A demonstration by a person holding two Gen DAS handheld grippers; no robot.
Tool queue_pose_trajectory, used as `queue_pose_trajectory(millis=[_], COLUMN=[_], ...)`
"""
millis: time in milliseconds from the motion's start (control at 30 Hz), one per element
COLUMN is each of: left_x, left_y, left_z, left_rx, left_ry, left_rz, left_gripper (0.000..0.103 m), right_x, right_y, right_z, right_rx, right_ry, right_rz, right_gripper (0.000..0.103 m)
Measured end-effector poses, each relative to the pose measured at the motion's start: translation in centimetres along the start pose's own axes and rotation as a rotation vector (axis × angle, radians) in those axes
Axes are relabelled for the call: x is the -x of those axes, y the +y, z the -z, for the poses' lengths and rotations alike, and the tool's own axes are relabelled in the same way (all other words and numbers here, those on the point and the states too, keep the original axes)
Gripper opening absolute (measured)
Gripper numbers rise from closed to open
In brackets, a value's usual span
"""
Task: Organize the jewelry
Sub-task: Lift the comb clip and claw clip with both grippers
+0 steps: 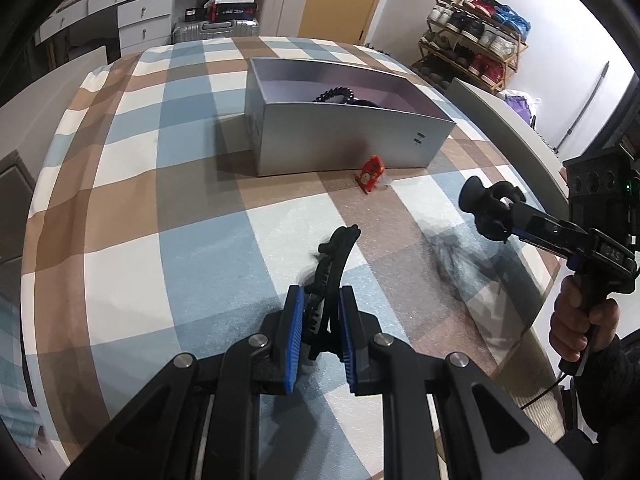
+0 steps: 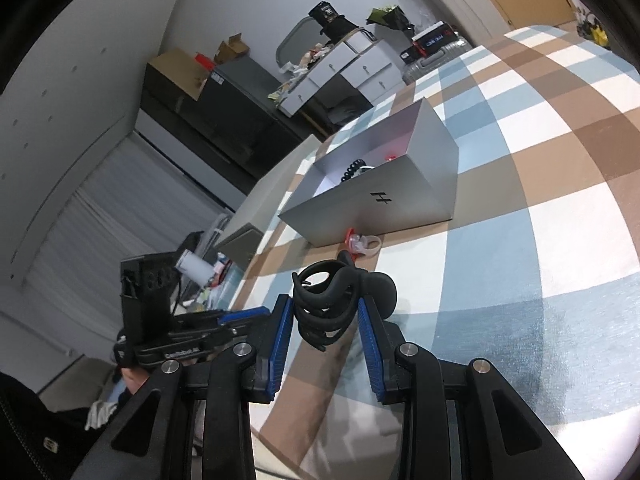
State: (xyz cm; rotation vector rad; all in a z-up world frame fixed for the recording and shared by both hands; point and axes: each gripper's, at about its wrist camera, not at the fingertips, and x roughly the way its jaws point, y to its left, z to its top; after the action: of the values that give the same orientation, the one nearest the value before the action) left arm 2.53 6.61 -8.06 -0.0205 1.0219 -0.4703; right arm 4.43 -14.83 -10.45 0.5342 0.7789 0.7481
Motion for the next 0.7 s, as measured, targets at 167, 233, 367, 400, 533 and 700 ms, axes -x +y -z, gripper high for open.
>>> queue_pose_trajectory(millis=[167, 233, 367, 400, 533, 700], left_x=[0.5, 0.8, 1.0, 1.0, 0.7, -0.7], left_y=[-0.3, -0.3, -0.7, -0.8, -1.0, -1.0], left_z=[-0.2, -0.3, -0.6, -0.6, -0.7, -0.2], left_rx=[-0.012, -0.011, -0.028, -0.034, -0.041, -0.040], left_ry=[-0.022, -0.030, -0.036, -0.035, -0.028, 0.022], left_rz=[-0.002, 0.005, -0.004, -0.011, -0.008, 0.000], left_gripper=[0.013, 0.012, 0.012, 0.012, 0.012, 0.012], right_x=[0.1, 0.2, 0.1, 0.1, -0.1, -0.5], right_y=[0.6, 0.9, 1.1, 1.0, 0.8, 0.6], right_z=[-0.2, -0.4, -0.7, -0.8, -0.7, -0.4], right_rx=[0.024, 0.039, 0.062, 0.062, 0.061, 0.055], right_ry=[-0.023, -0.028, -0.033, -0.032, -0.029, -0.007], right_rz=[0.011, 0.015, 0.025, 0.025, 0.023, 0.024], right_gripper=[0.032, 0.032, 0.032, 0.032, 0.032, 0.032])
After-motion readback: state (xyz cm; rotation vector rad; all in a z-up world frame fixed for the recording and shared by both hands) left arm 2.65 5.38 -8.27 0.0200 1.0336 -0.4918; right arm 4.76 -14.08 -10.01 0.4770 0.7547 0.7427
